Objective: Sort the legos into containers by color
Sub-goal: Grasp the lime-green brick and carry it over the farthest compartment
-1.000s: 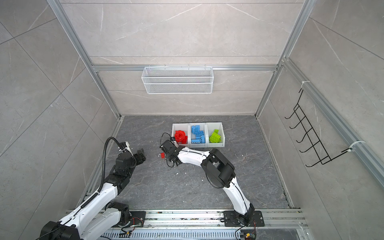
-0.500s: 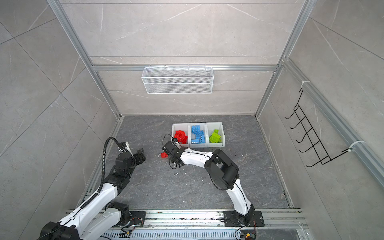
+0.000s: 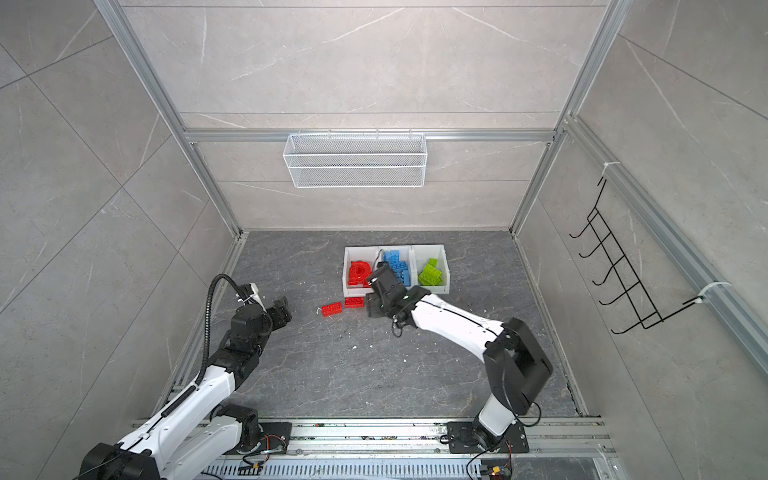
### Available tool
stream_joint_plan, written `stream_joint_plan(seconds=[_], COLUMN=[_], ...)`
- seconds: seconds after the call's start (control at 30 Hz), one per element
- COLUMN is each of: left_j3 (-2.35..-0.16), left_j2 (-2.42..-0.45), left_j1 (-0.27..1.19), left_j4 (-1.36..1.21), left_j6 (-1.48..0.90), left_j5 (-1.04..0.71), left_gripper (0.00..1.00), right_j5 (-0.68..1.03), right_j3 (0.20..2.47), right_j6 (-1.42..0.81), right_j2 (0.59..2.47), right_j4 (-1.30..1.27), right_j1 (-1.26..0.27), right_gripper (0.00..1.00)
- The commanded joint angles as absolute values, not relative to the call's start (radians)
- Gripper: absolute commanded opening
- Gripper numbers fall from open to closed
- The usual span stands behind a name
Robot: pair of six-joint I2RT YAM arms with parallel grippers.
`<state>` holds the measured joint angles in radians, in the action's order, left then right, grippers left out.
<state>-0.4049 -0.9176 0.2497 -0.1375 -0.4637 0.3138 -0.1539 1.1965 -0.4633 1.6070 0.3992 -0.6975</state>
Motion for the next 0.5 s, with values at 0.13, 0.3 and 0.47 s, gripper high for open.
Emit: stream_joint_plan(seconds=[0.13,0.3,0.47], left_j3=[-0.436,-0.436,-0.442], left_j2=[-0.957,-0.969,-0.978], left_j1=[0.244,0.245,0.245], left_j4=[-0.166,-0.168,-0.169], left_j6=[-0.472,-0.475,-0.476], left_j5=[0.305,0.304,0.291], left_gripper=[0.79,0.79,0.79], right_j5=[-0.029,0.030,0.046], right_j3=[1.233,1.316,1.437], right_j6=[-0.319,-0.289,-0.265], right_j2=[1.567,1.662,1.773], right_j4=[0.501,0.493,0.524], right_j1=[-0.462,-0.337,-0.272], right_gripper=[0.54,0.53,0.53])
